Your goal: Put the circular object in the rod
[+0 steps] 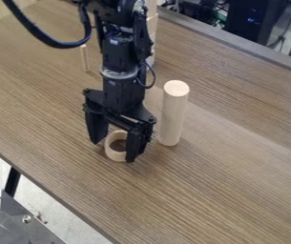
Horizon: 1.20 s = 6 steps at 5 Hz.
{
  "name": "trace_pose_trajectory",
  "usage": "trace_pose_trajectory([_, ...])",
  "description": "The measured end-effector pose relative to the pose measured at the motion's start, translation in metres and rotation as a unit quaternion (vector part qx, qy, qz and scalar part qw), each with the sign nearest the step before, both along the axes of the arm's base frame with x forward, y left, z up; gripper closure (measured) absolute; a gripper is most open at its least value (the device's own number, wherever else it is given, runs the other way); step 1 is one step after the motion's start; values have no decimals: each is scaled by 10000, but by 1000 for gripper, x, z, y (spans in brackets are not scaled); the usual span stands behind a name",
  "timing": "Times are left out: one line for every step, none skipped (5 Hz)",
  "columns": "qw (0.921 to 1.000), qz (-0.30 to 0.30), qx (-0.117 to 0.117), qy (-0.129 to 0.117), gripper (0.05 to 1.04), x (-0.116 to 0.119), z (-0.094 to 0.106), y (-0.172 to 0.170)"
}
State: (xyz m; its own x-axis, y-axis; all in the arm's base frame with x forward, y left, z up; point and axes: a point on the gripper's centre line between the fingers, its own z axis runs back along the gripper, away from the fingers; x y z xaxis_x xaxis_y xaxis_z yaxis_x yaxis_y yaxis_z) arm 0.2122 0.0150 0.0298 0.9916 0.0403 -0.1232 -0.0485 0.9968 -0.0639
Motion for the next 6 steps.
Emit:
trace_pose_trajectory([10000,36,-73,5,140,-3,-3,-3])
trace_pose_trajectory([9998,49,-164,-66,355,-3,-9,-6])
trace_pose_trajectory([9998,42,-167,-67,356,-2,-11,-7])
trace_pose_trajectory([9999,-13,-139,-83,357,-5,-8,-8])
trace_pose_trajectory([9995,-122,-87,-262,356,1,22,-13])
trace_pose_trajectory([9986,-201,-104,-481,356,7,55,-18])
